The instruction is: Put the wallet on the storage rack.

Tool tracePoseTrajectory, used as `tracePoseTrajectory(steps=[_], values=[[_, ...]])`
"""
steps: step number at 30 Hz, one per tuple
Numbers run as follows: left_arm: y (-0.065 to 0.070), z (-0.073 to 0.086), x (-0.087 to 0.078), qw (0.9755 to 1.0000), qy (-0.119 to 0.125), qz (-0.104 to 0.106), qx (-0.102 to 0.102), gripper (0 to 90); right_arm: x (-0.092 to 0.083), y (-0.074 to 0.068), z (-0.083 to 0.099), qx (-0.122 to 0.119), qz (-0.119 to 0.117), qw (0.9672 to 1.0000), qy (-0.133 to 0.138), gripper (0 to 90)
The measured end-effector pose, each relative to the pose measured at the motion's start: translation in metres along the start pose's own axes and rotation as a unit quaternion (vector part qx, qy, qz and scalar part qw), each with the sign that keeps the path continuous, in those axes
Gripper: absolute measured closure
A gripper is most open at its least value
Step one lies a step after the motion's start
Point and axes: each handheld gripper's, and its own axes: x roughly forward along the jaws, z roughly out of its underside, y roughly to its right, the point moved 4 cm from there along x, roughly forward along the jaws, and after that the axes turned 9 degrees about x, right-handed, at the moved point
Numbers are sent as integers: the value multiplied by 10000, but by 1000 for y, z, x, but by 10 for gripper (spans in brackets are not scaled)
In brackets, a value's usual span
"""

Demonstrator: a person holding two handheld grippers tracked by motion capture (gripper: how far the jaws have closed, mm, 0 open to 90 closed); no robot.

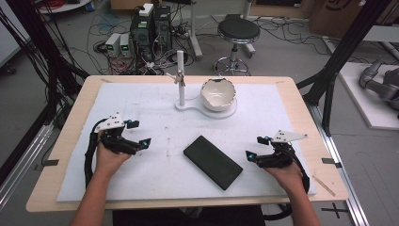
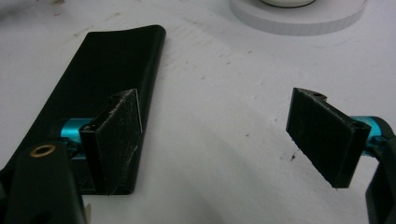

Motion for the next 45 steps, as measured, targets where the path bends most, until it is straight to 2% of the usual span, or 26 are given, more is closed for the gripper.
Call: tracePoseTrajectory(steps=[2, 5, 10, 15, 17, 22, 26, 30, 33, 36, 40, 43, 45], values=[[0, 0, 0, 10000, 12, -1, -3, 56, 4, -3, 1, 24, -81, 9999, -91, 185], [0, 0, 0, 10000, 1, -6, -6, 56, 10, -6, 1, -25, -85, 9998, -153, 185], [0, 0, -1, 10000, 5, -2, 10, 56, 15, -11, -1, -108, 66, 9999, -98, 185], [1, -1, -1, 10000, 21, 44, 5, 56, 19, -15, -1, -95, 69, 9998, -146, 186], [2, -1, -1, 10000, 0, 32, 21, 56, 23, -17, 0, 46, -83, 9994, -326, 186], [2, -1, -2, 10000, 9, 20, 14, 56, 32, -20, 3, 176, -429, 9969, -632, 195], [2, -1, -2, 10000, -4, 17, 28, 56, 44, -28, 5, 79, -627, 9938, -912, 197], [3, -1, -1, 10000, -17, 40, 50, 56, 49, -33, 6, 53, -769, 9921, -992, 205], [3, -1, -1, 10000, -14, 43, 60, 56, 53, -36, 6, 53, -873, 9906, -1050, 258], [3, -1, -2, 10000, 5, 25, 51, 56, 58, -39, 10, 87, -1013, 9863, -1300, 310], [3, -2, -2, 10000, 40, 17, 35, 56, 57, -40, 13, 254, -1239, 9830, -1328, 378], [3, -2, -2, 10000, 20, 12, 46, 56, 57, -39, 16, 344, -1316, 9830, -1229, 417], [4, -2, -1, 10000, 20, 22, 65, 56, 56, -40, 16, 456, -1420, 9803, -1295, 460]])
